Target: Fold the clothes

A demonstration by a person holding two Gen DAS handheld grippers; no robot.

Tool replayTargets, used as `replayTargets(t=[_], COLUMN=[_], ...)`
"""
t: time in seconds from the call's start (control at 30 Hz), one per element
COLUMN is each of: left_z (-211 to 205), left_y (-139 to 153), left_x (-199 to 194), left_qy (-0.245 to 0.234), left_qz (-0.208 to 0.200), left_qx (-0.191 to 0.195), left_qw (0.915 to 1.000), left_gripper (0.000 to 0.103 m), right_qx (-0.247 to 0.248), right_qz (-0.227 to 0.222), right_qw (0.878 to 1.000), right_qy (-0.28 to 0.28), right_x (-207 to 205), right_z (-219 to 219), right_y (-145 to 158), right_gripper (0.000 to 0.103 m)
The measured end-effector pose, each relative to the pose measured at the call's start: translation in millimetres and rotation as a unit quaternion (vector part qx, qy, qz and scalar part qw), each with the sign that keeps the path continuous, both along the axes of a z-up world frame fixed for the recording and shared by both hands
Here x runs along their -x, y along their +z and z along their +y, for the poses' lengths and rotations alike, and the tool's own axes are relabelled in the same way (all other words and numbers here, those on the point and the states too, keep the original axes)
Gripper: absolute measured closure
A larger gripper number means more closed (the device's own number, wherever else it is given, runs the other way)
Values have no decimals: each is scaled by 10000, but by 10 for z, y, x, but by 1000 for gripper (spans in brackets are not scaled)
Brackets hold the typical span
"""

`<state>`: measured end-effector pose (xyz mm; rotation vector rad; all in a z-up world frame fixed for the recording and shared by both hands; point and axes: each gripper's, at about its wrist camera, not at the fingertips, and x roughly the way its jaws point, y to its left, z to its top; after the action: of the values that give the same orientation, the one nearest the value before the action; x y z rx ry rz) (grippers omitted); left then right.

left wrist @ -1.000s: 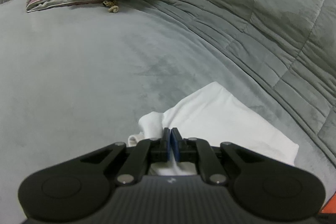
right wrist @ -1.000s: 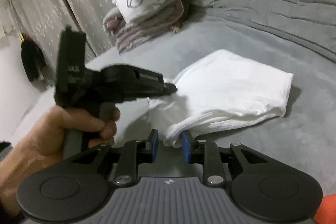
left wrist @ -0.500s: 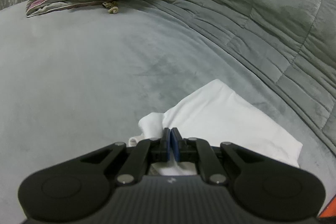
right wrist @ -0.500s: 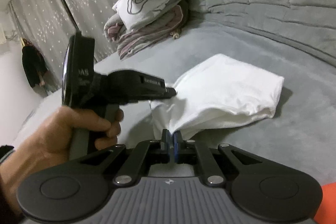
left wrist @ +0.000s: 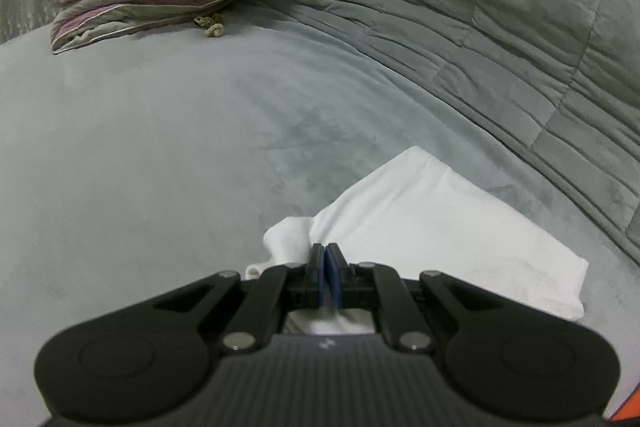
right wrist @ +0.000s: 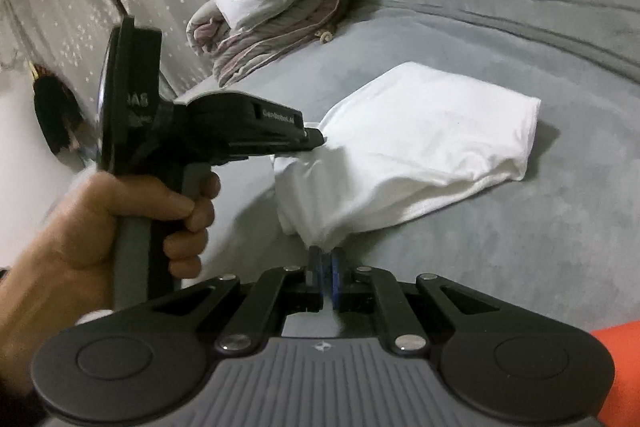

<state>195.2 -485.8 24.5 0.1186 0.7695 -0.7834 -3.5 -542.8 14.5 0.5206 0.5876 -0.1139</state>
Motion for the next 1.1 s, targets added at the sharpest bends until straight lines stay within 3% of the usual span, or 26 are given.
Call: replayTargets(t=[0.03, 0.07, 0.3, 0.37, 0.4, 0.5, 1.1], left_z=[2, 3, -3, -10, -16, -25, -83], left_y=[-1, -1, 7, 6, 5, 2, 6], left_x=[3, 7, 21, 24, 30, 56, 138], left_qy=[-3, -10, -34, -34, -37, -44, 28], left_qz=[-12, -31, -127, -148, -166, -228, -475], left_qx=[-4, -14, -95, -112, -125, -165, -360], left_qw=[10000, 10000, 9999, 9998, 9998, 9996, 9982], left_gripper=[97, 97, 97, 97, 97, 97, 97], right_qx=[-76, -153, -850, -845, -840, -791, -567], right_qz=[-52, -104, -261, -174, -132, -137, -192], right_qw=[10000, 9998, 9950, 9950, 9951, 9954, 9972], right_qy=[-33, -65, -450, -498, -514, -514, -450], right_x=[22, 43, 12, -58, -90, -86, 66], right_z=[-36, -71, -381, -394, -397, -369, -268], right_y=[10, 20, 27, -8, -25, -40, -30], right_gripper=[80, 74, 73, 78, 90, 97, 96])
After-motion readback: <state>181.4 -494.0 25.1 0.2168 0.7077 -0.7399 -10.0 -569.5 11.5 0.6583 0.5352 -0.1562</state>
